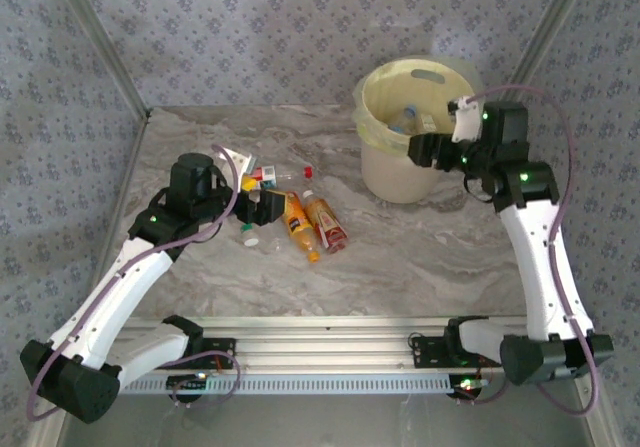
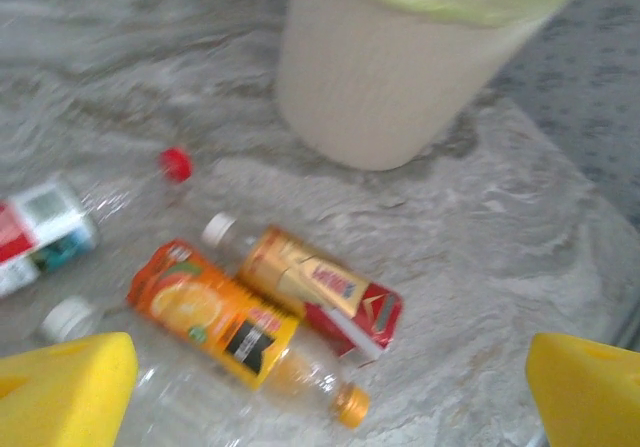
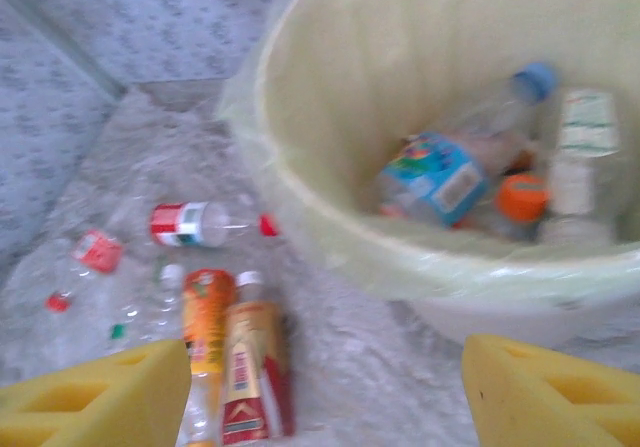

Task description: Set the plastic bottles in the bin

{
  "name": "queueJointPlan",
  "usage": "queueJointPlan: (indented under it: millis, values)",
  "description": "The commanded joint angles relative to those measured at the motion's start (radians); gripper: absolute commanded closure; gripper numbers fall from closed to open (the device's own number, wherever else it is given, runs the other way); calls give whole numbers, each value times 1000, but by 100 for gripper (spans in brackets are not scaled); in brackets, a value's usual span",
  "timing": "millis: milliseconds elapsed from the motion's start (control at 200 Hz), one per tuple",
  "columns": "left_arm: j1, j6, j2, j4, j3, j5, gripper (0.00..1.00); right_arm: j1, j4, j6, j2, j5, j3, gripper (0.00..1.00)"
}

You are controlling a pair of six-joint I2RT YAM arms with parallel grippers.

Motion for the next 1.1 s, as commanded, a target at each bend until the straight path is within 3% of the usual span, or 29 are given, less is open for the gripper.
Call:
queueJointPlan:
  millis: [0,190,360,520,819,1094]
  values:
    - [-2,-132,15,-131,52,-204,0,62,93,79,-61,-123,-99,24]
    - [64,-242,105,-198,67,-259,1,225,152,127,-123,-122,-265,17]
    - [107,-249,237,-283,119,-349,2,363,230,147,-137,-140,-404,0]
    - [134,-254,392,-312,195,-392,1,468,347,200,-149,-142,-499,0]
    - [164,-237,683,-352,351,-426,9,660,480,240,-143,160,-561,0]
    - [189,-264,856,-379,442,-421,10,697,479,242,-129,214,-567,0]
